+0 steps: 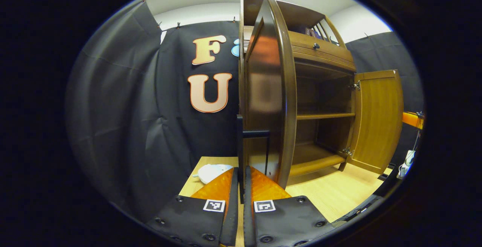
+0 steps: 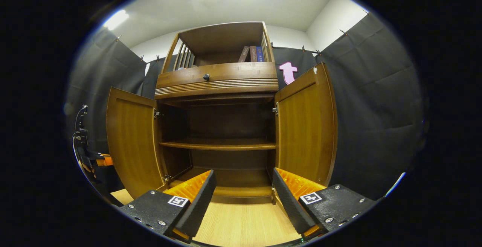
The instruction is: Open the right door of the double-door shoe cabinet with the right hand, and open the left door with the left hand.
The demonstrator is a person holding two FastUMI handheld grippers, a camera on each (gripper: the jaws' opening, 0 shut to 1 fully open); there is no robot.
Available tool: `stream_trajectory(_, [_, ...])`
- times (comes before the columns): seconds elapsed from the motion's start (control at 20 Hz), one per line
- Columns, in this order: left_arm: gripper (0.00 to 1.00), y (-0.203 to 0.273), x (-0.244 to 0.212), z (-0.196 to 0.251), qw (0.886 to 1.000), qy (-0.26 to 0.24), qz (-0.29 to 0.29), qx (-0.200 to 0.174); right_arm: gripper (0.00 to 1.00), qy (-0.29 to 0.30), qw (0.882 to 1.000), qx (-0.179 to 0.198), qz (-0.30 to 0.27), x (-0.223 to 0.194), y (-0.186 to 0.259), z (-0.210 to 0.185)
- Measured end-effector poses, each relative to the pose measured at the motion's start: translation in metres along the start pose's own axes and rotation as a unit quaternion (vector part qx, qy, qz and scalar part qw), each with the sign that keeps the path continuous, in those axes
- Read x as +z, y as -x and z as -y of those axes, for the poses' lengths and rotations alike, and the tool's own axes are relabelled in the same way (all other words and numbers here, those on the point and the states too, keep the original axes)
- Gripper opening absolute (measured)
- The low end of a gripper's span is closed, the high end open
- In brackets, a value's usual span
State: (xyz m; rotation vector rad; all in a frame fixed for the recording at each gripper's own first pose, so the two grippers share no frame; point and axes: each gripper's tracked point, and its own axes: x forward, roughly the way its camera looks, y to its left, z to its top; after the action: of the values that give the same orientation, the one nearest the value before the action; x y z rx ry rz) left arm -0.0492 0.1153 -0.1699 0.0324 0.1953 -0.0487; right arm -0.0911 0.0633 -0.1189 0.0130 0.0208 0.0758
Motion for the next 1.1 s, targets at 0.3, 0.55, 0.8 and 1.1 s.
stream_trajectory(0.3, [0.11, 0.009, 0.001, -0.024, 1.0, -0.003, 0.008, 0.021, 0.92, 0.003, 1.0, 0.003, -0.007, 0.0, -0.01, -0.005])
stream_trajectory(0.55, [0.11, 0.017, -0.001, -0.031, 1.0, 0.013, 0.001, 0.026, 0.92, -0.001, 1.0, 0.006, -0.008, 0.0, -0.016, -0.01])
stream_trajectory(0.8, [0.14, 0.041, 0.008, -0.026, 0.999, 0.012, 0.004, 0.035, 0.92, 0.001, 1.0, 0.012, -0.012, 0.0, -0.018, -0.01])
stream_trajectory(1.1, [0.11, 0.08, 0.048, -0.015, 0.998, 0.021, 0.039, 0.048, 0.92, 0.0, 1.0, 0.024, -0.013, 0.002, -0.022, -0.01])
